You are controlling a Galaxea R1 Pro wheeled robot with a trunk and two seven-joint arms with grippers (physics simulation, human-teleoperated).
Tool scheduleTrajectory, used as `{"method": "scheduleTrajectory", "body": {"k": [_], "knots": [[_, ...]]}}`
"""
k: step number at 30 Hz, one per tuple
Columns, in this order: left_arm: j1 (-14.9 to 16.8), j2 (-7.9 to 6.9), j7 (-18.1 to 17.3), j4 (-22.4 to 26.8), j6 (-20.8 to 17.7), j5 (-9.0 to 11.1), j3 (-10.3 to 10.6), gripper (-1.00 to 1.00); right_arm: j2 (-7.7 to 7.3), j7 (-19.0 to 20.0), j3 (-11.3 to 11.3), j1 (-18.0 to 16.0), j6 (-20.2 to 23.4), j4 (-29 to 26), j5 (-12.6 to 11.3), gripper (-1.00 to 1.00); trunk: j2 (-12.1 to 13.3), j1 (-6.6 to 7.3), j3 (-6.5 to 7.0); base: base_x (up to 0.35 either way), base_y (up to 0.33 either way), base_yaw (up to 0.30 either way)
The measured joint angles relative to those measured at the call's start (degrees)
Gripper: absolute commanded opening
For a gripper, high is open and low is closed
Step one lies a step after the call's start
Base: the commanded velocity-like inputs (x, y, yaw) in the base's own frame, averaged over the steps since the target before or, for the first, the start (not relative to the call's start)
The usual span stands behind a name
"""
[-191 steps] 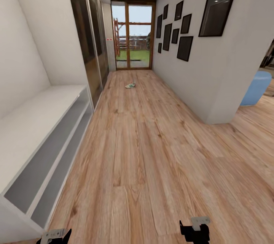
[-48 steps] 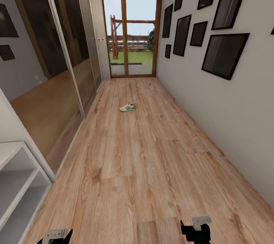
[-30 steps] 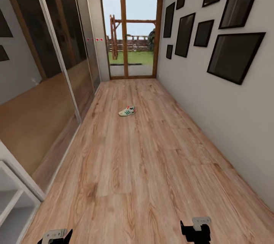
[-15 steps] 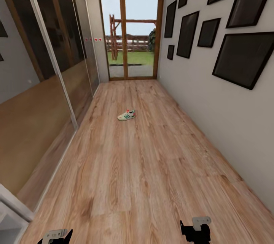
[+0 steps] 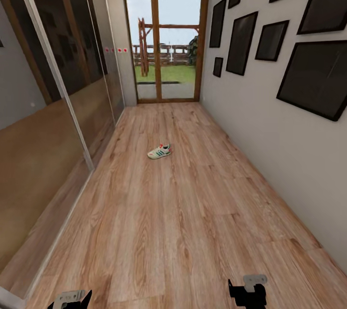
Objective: Pick up the two gym shoes and the two sandals from the corridor floor and place them onto the hallstand (shoe rack) in the corridor, making sure they are on the rack and not on the floor. Arrange them so the two gym shoes are next to each other and the two sandals are next to each other.
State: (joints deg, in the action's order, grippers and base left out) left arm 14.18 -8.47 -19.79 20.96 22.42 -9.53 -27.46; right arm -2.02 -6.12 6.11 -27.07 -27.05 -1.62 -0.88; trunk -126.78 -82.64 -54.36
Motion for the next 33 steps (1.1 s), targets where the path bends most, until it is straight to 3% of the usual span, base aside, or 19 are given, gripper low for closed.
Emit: {"method": "scheduleTrajectory", "body": {"k": [33], "knots": [[0.0,0.0,0.04,0.0,0.0,-0.04,0.0,1.0,0.11,0.0,0.0,-0.03,0.0,0.0,0.0,1.0,0.0,0.0,0.0,0.338,0.0,0.005]]}}
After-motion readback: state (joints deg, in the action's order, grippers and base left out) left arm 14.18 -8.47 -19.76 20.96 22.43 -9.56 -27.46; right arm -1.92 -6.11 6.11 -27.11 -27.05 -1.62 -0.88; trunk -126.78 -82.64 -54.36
